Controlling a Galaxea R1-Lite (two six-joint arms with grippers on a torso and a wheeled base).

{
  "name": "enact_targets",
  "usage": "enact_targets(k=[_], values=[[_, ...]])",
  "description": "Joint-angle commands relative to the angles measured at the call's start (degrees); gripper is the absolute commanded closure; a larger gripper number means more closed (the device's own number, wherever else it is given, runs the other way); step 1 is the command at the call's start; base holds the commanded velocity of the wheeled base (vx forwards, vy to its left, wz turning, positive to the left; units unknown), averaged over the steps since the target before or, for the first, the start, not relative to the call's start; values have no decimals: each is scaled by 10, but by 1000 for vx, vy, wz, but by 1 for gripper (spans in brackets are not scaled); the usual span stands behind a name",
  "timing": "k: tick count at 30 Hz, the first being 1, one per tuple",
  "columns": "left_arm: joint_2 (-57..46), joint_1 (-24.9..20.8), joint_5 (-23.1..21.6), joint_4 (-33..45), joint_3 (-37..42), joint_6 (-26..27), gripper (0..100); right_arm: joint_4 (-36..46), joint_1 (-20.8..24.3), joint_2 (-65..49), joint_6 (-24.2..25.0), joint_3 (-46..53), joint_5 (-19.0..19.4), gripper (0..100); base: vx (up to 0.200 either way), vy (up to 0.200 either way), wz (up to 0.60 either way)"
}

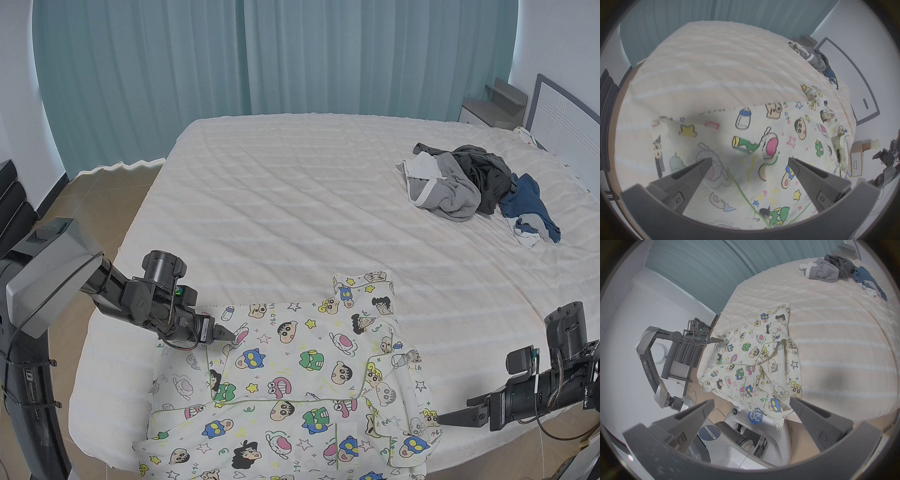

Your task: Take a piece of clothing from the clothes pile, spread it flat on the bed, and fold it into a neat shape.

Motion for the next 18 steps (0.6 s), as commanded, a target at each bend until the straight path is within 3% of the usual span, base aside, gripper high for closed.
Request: enact_targets(k=[1,18], values=[[12,1,-2,0,10,-4,0,-1,3,-3,0,0,1,0,0,0,0],[16,-31,-5,-3,18,-15,0,-2,3,0,3,3,2,0,0,0,0]])
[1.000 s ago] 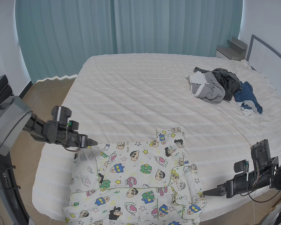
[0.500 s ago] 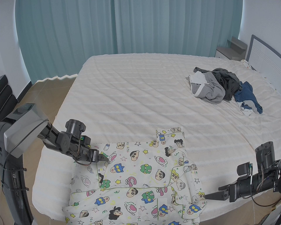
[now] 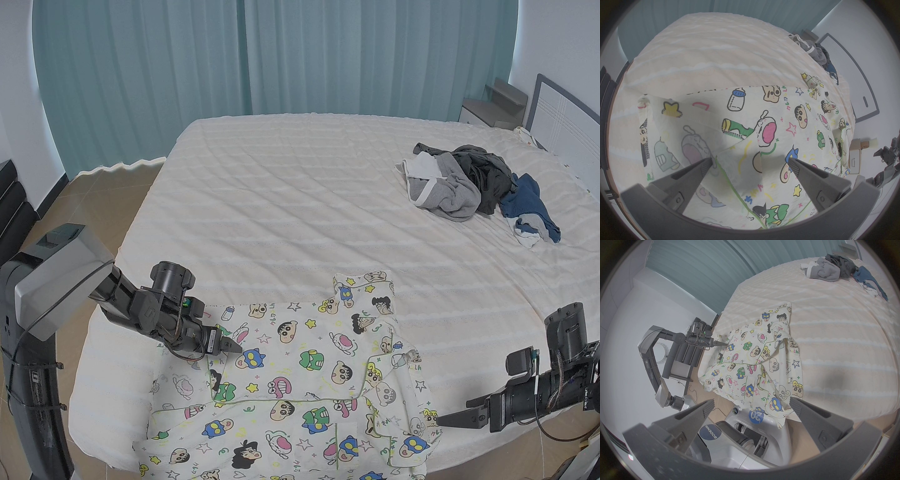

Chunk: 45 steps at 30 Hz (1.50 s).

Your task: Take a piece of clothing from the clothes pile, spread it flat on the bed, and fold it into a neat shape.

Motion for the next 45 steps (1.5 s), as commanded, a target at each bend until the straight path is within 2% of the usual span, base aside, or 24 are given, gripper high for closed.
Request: enact_targets(k=[1,9,17,21,30,34,39,45], values=[[1,-11,0,0,2,-6,100,0,0,1,0,1,0,0,0,0,0],[-4,-8,6,0,28,-14,100,0,0,-3,0,1,0,0,0,0,0],[-58,10,11,-19,81,-13,100,-2,0,-8,0,9,-1,0,0,0,0],[-113,44,34,-63,149,-13,100,-5,-1,-9,-1,19,-1,0,0,0,0],[-177,118,30,-109,273,-5,100,-6,-1,-6,-2,15,-1,0,0,0,0],[-185,157,28,-173,340,12,100,-6,-1,-1,-1,15,0,0,0,0,0],[-175,175,28,-223,382,22,100,-6,-1,0,-1,15,0,0,0,0,0],[-152,171,27,-261,412,22,100,-6,-1,1,-1,15,0,0,0,0,0]])
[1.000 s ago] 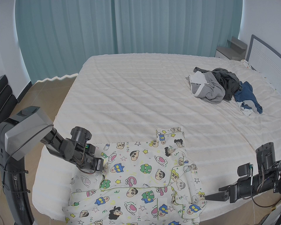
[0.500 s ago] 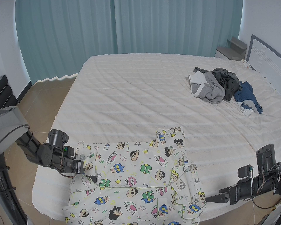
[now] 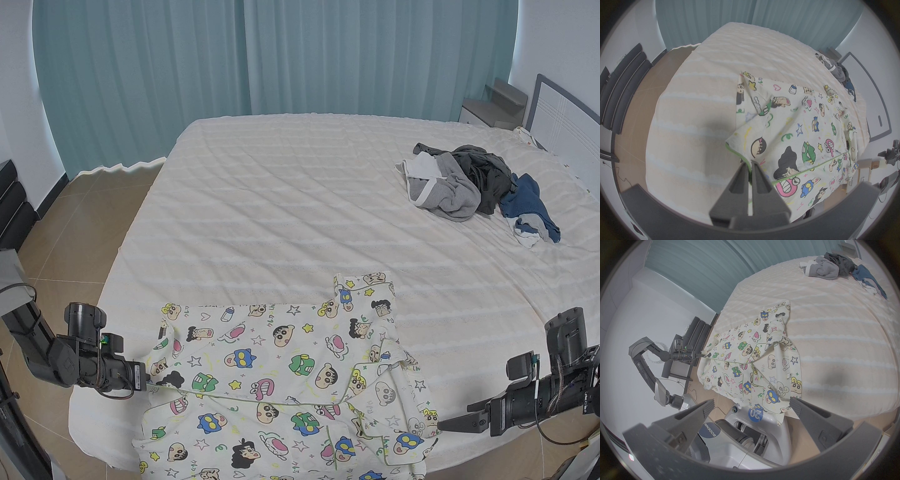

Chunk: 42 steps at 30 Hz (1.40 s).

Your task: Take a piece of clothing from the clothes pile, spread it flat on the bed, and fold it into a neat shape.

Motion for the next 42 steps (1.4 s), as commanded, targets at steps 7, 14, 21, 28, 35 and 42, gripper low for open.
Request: enact_targets(k=[7,14,21,28,35,42], values=[[51,-11,1,-51,67,0,100,0,0,5,0,1,0,0,0,0,0],[72,-11,7,-82,82,-1,100,-1,0,13,0,-1,0,0,0,0,0],[81,-11,5,-125,89,0,100,-1,0,13,0,-6,0,0,0,0,0],[58,-11,-7,-241,114,-16,0,-1,0,59,1,-55,-1,0,0,0,0],[-24,3,-16,-294,133,-47,0,1,1,131,25,-154,-1,0,0,0,0],[-40,18,-22,-294,117,-47,0,2,0,173,38,-202,-3,0,0,0,0]])
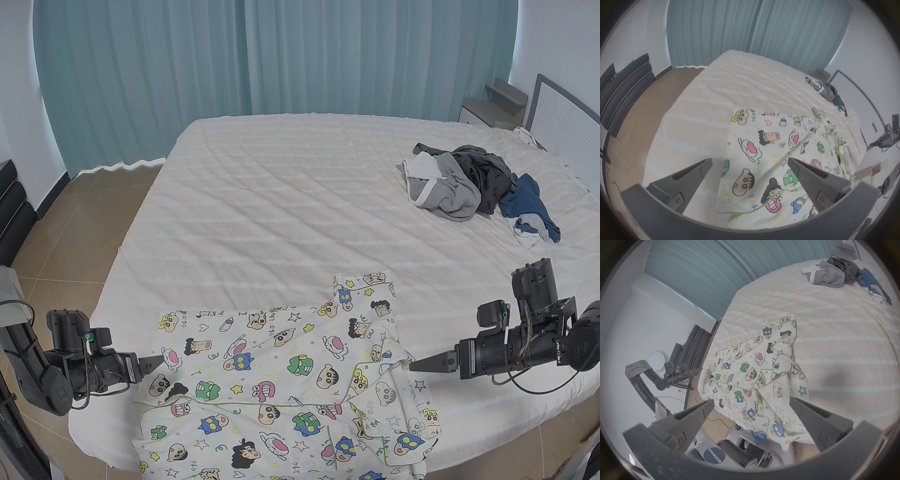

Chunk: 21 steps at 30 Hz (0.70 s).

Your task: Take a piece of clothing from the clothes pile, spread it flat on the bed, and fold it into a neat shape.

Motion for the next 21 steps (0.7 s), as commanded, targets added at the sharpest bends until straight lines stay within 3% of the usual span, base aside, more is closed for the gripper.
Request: enact_targets(k=[1,7,10,11,13,17,21], values=[[-21,17,-1,-2,-39,-2,0,1,0,55,6,-39,0,0,0,0,0],[65,19,5,25,-180,-3,0,-2,-3,99,21,-81,-23,0,0,0,0],[72,17,-6,142,-266,-4,0,3,-6,105,35,-107,-24,0,0,0,0],[73,17,-17,214,-310,0,0,5,-8,113,35,-114,-24,0,0,0,0],[77,17,-47,279,-358,4,0,4,-5,120,35,-118,-25,0,0,0,0],[106,20,-111,304,-412,11,0,0,-4,134,33,-121,-25,0,0,0,0],[155,25,-132,305,-443,51,0,-1,-4,138,31,-118,-25,0,0,0,0]])
